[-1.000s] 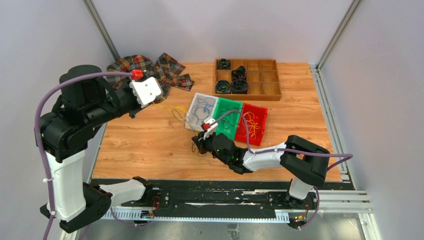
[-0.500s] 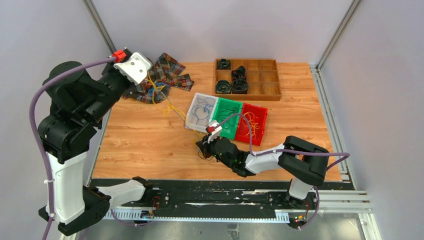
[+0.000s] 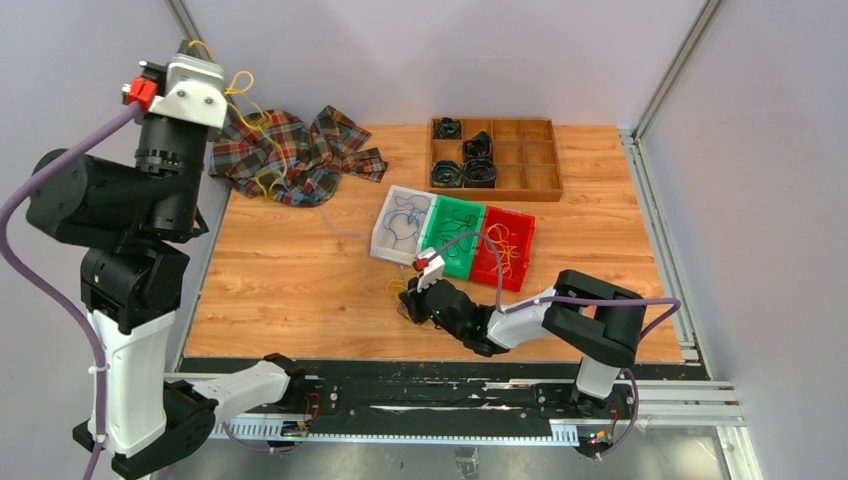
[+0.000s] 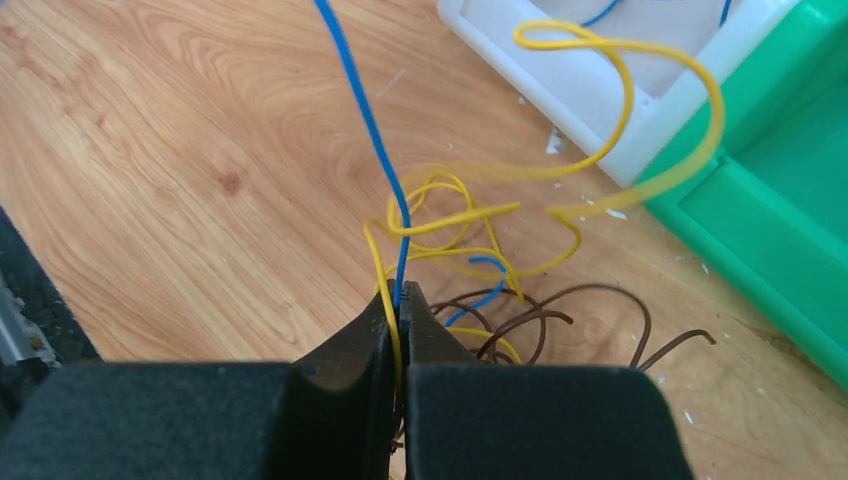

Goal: Untangle the cables

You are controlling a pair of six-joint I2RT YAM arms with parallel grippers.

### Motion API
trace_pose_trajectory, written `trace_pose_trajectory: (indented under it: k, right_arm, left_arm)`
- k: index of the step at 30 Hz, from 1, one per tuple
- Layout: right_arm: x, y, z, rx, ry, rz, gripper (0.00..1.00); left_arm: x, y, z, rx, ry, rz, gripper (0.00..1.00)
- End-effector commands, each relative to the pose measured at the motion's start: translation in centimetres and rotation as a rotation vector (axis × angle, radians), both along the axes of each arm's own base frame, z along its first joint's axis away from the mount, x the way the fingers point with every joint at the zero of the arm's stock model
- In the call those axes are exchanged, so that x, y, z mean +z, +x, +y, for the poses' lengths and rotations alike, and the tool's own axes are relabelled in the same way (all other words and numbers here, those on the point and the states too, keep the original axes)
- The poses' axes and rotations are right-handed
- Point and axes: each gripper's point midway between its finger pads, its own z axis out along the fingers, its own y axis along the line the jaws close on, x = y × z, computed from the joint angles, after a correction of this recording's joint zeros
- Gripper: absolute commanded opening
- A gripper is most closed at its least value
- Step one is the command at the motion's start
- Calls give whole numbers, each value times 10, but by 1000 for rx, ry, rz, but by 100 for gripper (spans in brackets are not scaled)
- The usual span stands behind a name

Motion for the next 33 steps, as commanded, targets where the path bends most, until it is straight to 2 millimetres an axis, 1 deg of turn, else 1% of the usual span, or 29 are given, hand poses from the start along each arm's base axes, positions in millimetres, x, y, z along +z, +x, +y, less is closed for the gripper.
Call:
trace_pose_trajectory:
  k: [1,4,6,8,10,11,12,13,14,15,16,19,20,23,25,28,31,33]
  right_arm:
    - [-17,4,-12,-57,-61,30,1]
    - [-10,4,-9,-44,-51,15,3]
    - [0,3,-4,-22,-38,2,6]
    - [10,2,0,0,-30,-14,7]
    - [19,1,2,18,-26,-28,8]
    - [23,0,3,30,-25,-34,11]
    - [27,-2,6,52,-22,-40,17]
    - [34,-5,10,87,-19,-53,28]
    - [41,-7,13,119,-18,-65,35]
    - [51,-10,18,147,-8,-78,40]
    - [65,-11,22,170,12,-99,45]
    - [106,-17,31,236,63,-151,54]
    - [120,-19,35,260,83,-167,56]
    - [155,-27,45,325,136,-208,58]
    - [173,-30,53,369,164,-248,59]
    - [183,-25,66,386,166,-278,59]
    - [178,-15,79,392,161,-268,58]
    - [174,-14,88,402,186,-256,57]
  left_arm:
    - [41,-24,19,37,-93,-159,0]
    - [24,-19,-2,-68,-41,-93,0]
    - [12,-19,-16,-134,0,-57,0]
    - [6,-20,-18,-152,0,-46,0]
    - [10,-21,-11,-122,-31,-70,1]
    - [14,-23,-7,-109,-49,-90,0]
    - [16,-25,-6,-109,-53,-100,0]
    - [14,-27,-11,-134,-36,-92,0]
    - [10,-28,-16,-167,-19,-75,0]
    - [4,-30,-23,-209,-11,-55,0]
    - [-3,-32,-30,-251,3,-33,0]
    - [-32,-35,-50,-362,38,33,1]
    - [-39,-37,-55,-392,47,56,0]
    - [-60,-41,-68,-468,64,125,0]
    - [-65,-47,-76,-520,70,142,0]
    - [-69,-53,-83,-574,70,156,0]
    - [-70,-56,-84,-586,69,165,1]
    - [-70,-57,-83,-585,71,165,1]
